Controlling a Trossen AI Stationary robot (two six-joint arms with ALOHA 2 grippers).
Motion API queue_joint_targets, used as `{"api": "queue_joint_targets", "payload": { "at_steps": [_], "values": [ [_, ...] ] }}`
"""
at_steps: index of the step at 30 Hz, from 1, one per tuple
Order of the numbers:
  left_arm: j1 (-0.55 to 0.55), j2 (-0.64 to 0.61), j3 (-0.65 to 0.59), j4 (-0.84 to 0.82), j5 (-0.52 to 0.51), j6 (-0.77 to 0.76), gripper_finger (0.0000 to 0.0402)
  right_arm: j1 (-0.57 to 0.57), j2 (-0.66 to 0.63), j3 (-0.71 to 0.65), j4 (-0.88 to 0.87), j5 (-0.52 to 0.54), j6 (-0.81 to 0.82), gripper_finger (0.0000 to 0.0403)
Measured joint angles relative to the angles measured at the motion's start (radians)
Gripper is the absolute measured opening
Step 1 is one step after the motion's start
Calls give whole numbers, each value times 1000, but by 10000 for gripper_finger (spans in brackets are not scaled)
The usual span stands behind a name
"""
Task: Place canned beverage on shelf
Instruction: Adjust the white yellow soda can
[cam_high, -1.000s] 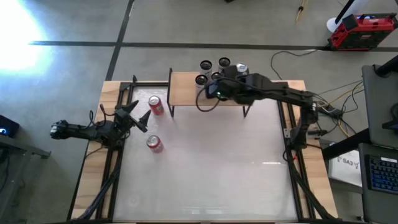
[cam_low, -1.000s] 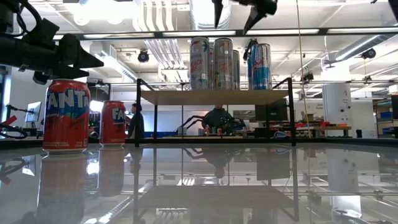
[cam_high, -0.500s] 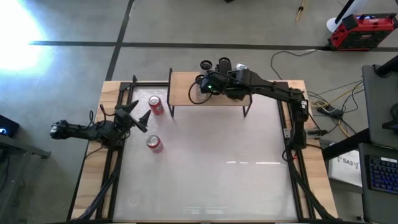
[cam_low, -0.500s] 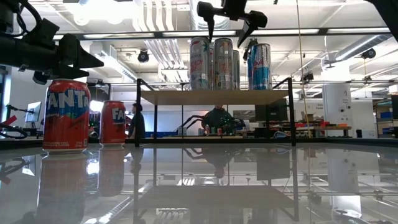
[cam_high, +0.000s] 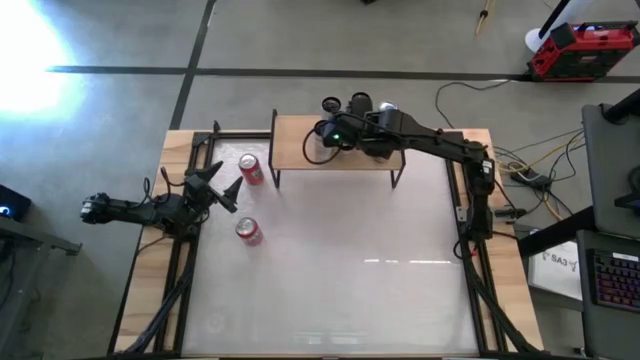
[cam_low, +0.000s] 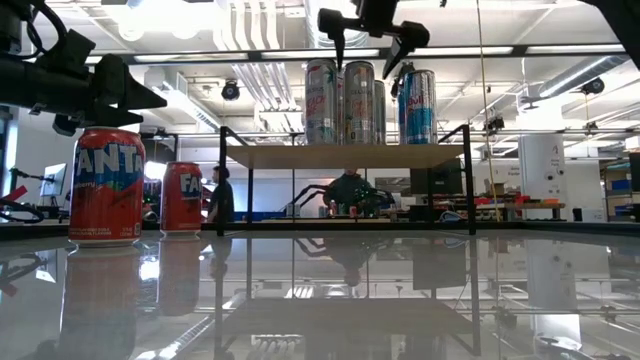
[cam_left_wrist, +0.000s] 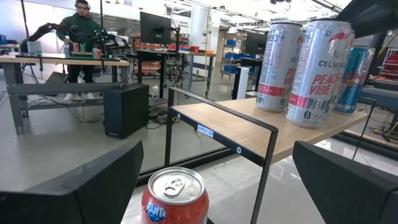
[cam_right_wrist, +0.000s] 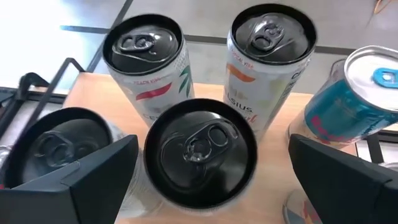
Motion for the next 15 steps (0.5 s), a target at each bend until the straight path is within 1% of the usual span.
{"api": "queue_joint_targets", "payload": {
  "at_steps": [15],
  "values": [
    [0, 0, 0, 0, 0, 0, 398, -16, 17, -23, 11, 5, 9, 400]
  ]
}}
